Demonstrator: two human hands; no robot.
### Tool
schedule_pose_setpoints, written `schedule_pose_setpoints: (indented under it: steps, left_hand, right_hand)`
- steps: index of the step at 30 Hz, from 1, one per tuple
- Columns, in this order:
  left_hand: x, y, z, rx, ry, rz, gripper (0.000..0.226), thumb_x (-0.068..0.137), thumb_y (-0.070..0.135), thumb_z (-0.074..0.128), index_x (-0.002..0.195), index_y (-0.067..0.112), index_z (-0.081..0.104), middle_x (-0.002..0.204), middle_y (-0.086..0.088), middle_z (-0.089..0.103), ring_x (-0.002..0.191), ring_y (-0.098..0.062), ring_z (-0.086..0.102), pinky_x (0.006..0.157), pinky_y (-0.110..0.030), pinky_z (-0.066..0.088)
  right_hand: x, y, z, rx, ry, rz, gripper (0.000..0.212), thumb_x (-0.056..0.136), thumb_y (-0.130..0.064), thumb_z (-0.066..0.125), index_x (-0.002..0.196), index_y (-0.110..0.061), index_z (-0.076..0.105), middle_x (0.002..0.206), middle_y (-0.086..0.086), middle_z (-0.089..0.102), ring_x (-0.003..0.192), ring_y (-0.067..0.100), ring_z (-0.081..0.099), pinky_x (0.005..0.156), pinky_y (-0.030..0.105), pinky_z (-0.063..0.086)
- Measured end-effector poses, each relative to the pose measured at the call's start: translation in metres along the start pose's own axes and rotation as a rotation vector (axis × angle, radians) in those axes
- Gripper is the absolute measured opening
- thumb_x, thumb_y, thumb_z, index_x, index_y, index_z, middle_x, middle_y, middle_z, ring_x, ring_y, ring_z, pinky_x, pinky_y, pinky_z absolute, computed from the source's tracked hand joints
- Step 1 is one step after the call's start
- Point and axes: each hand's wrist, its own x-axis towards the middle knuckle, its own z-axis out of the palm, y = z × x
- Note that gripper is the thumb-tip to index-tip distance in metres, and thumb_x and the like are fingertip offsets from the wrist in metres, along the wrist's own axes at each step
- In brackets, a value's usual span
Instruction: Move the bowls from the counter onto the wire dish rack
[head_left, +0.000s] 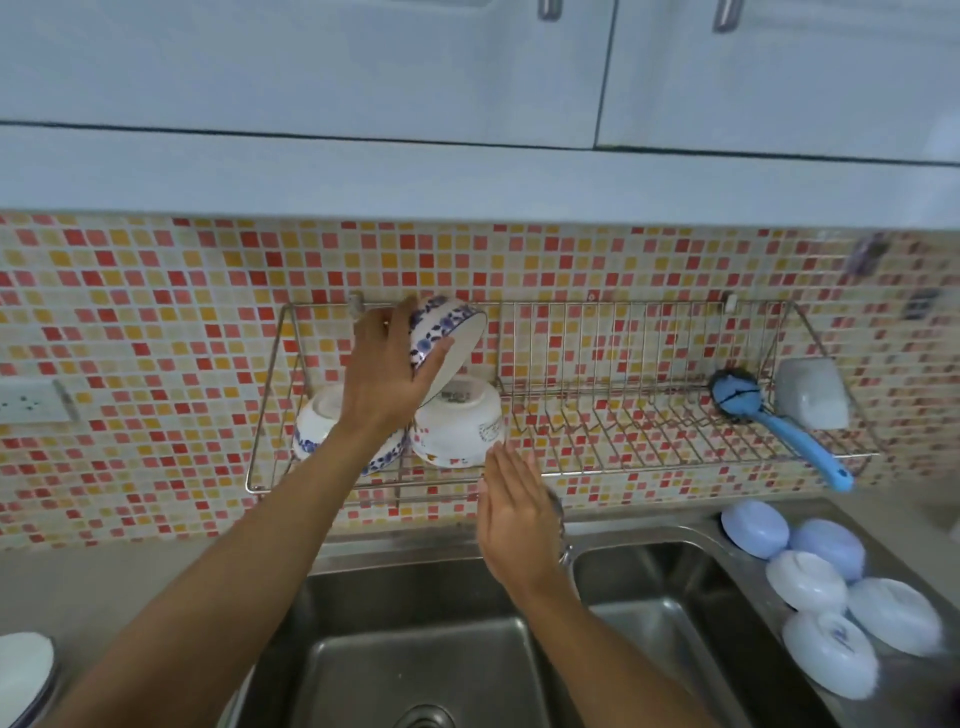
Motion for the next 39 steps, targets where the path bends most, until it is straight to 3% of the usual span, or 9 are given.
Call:
schedule_pose_setpoints:
  steps: [7, 10, 14, 26, 33, 39]
  left_hand:
    - [0.001, -0.013, 0.033, 0.360, -0.173, 0.275, 0.078, 0.084, 0.069, 0.043, 0.137, 0.011, 0.045, 0.116, -0.023, 0.055, 0.102, -0.037, 0.053, 0.086, -0.044, 0.046]
    - [-0.008, -0.017, 0.045, 0.394, -0.224, 0.357, 0.078, 0.082, 0.071, 0.046, 0.134, 0.014, 0.052, 0.114, -0.023, 0.058, 0.101, -0.037, 0.054, 0.085, -0.044, 0.047]
    - [-0.020, -0.018, 0.056, 0.362, -0.294, 0.419, 0.076, 0.081, 0.072, 0.041, 0.133, 0.018, 0.052, 0.111, -0.022, 0.059, 0.100, -0.036, 0.051, 0.082, -0.044, 0.049]
    - [-0.026, -0.023, 0.058, 0.287, -0.394, 0.356, 0.075, 0.078, 0.071, 0.044, 0.135, 0.022, 0.050, 0.121, -0.017, 0.055, 0.109, -0.035, 0.052, 0.087, -0.045, 0.049]
    - [-0.027, -0.026, 0.052, 0.145, -0.478, 0.254, 0.094, 0.077, 0.065, 0.060, 0.150, 0.015, 0.027, 0.144, -0.009, 0.038, 0.132, -0.028, 0.031, 0.109, -0.044, 0.034]
    - [-0.042, -0.022, 0.045, 0.177, -0.564, 0.315, 0.098, 0.077, 0.052, 0.070, 0.151, 0.010, 0.020, 0.151, -0.009, 0.027, 0.138, -0.027, 0.022, 0.114, -0.039, 0.025]
  right_hand:
    - [-0.001, -0.002, 0.006, -0.013, 0.061, 0.006, 0.045, 0.100, -0.029, 0.033, 0.126, -0.005, 0.061, 0.129, 0.009, 0.062, 0.126, 0.019, 0.054, 0.114, 0.041, 0.032]
    - [0.000, -0.002, 0.004, -0.041, 0.078, 0.002, 0.041, 0.096, -0.026, 0.041, 0.124, -0.005, 0.063, 0.127, 0.009, 0.064, 0.124, 0.019, 0.056, 0.113, 0.041, 0.031]
    - [-0.001, -0.003, 0.004, -0.028, 0.073, 0.010, 0.048, 0.102, -0.030, 0.028, 0.125, -0.005, 0.062, 0.128, 0.009, 0.064, 0.125, 0.019, 0.056, 0.111, 0.041, 0.037]
    - [-0.002, -0.006, 0.003, -0.034, 0.080, 0.011, 0.049, 0.101, -0.029, 0.027, 0.126, -0.004, 0.061, 0.129, 0.010, 0.063, 0.126, 0.020, 0.055, 0.110, 0.043, 0.038]
    - [-0.002, -0.006, 0.004, -0.054, 0.095, 0.012, 0.042, 0.097, -0.025, 0.040, 0.125, -0.003, 0.062, 0.128, 0.012, 0.063, 0.125, 0.022, 0.055, 0.113, 0.042, 0.032]
    - [-0.002, -0.005, 0.006, -0.047, 0.065, 0.013, 0.041, 0.096, -0.024, 0.044, 0.127, -0.003, 0.060, 0.131, 0.012, 0.061, 0.128, 0.021, 0.053, 0.115, 0.041, 0.028]
